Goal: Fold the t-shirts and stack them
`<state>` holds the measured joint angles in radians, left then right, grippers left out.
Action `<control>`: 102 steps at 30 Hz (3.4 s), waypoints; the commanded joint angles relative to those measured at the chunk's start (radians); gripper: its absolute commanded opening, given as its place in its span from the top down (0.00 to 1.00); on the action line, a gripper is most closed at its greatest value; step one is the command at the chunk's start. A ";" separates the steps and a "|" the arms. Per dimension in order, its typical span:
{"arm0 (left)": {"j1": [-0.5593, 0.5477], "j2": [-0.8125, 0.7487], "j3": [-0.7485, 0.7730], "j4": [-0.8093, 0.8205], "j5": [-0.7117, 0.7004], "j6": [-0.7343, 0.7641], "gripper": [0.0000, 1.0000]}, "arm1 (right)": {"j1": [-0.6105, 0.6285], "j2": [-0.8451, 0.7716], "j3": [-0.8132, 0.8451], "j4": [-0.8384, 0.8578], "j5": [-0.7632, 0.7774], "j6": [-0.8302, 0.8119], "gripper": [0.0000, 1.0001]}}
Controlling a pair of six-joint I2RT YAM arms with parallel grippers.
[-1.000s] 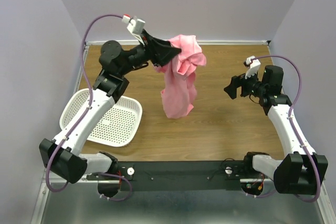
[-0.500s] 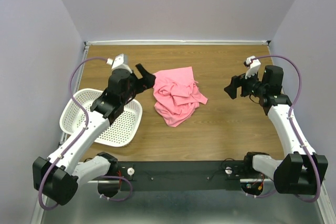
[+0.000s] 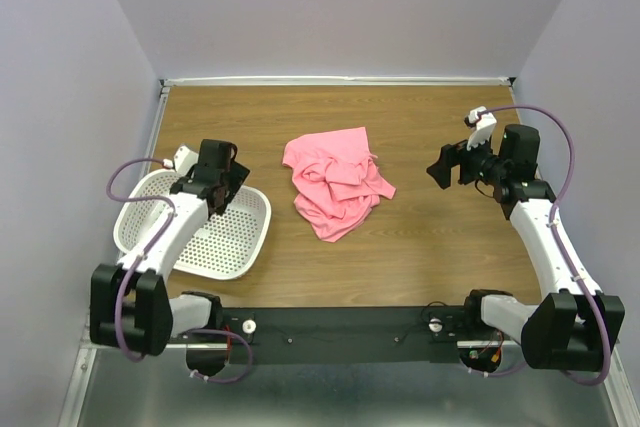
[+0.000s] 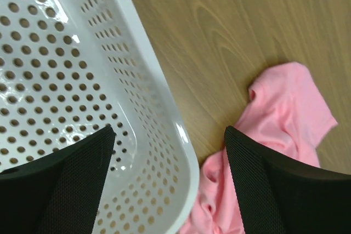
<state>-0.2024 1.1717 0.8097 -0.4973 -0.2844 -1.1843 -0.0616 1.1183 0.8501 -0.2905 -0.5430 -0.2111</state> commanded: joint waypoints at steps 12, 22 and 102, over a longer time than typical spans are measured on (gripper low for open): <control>0.061 0.273 0.122 0.130 0.121 0.165 0.94 | 0.002 -0.009 0.030 -0.013 -0.005 -0.008 0.00; 0.067 0.453 0.318 0.410 0.448 0.862 1.00 | 0.002 -0.015 0.032 -0.013 -0.015 -0.005 0.00; 0.005 -0.268 -0.116 0.499 0.619 1.137 0.25 | 0.548 0.824 0.547 -0.107 0.163 -0.022 0.48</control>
<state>-0.1921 0.9054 0.6788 0.0055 0.3511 -0.0639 0.4866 1.9289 1.3739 -0.3695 -0.3073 -0.2844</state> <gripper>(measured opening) 0.753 0.564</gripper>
